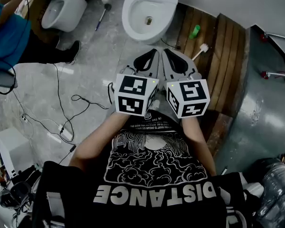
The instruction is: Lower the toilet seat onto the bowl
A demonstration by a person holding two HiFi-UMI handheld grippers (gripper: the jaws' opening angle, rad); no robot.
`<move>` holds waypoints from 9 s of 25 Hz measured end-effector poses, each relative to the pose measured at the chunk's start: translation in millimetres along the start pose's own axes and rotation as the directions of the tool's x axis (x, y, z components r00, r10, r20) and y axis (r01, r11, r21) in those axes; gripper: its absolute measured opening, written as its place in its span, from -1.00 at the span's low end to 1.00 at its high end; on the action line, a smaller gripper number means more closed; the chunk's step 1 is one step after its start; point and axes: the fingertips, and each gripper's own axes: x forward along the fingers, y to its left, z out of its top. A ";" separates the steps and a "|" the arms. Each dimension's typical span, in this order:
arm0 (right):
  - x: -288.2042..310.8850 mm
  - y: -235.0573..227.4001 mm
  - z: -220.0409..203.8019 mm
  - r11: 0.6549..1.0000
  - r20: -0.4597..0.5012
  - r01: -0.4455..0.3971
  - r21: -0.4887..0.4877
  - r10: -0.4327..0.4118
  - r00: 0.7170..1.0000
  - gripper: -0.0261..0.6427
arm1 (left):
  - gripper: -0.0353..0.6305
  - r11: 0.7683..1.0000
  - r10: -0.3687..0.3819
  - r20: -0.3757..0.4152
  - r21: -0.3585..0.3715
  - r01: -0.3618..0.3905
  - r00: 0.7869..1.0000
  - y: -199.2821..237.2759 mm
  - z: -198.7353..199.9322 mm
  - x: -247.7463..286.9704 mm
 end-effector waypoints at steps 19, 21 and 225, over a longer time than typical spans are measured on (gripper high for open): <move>86.6 -13.9 18.7 0.998 -0.048 0.057 0.024 -0.056 0.997 -0.86 | -0.86 0.998 -0.068 -0.026 -0.014 0.067 0.997 71.2 23.3 53.1; 103.2 -15.1 22.7 0.997 -0.058 0.070 0.028 -0.068 0.996 -0.86 | -0.86 0.996 -0.083 -0.033 -0.020 0.082 0.996 86.1 27.7 62.3; 334.3 -156.4 35.9 0.677 -0.484 -0.217 -0.704 -0.233 0.843 -0.49 | -0.47 0.310 -0.174 -0.491 0.795 0.521 0.854 307.5 50.5 268.1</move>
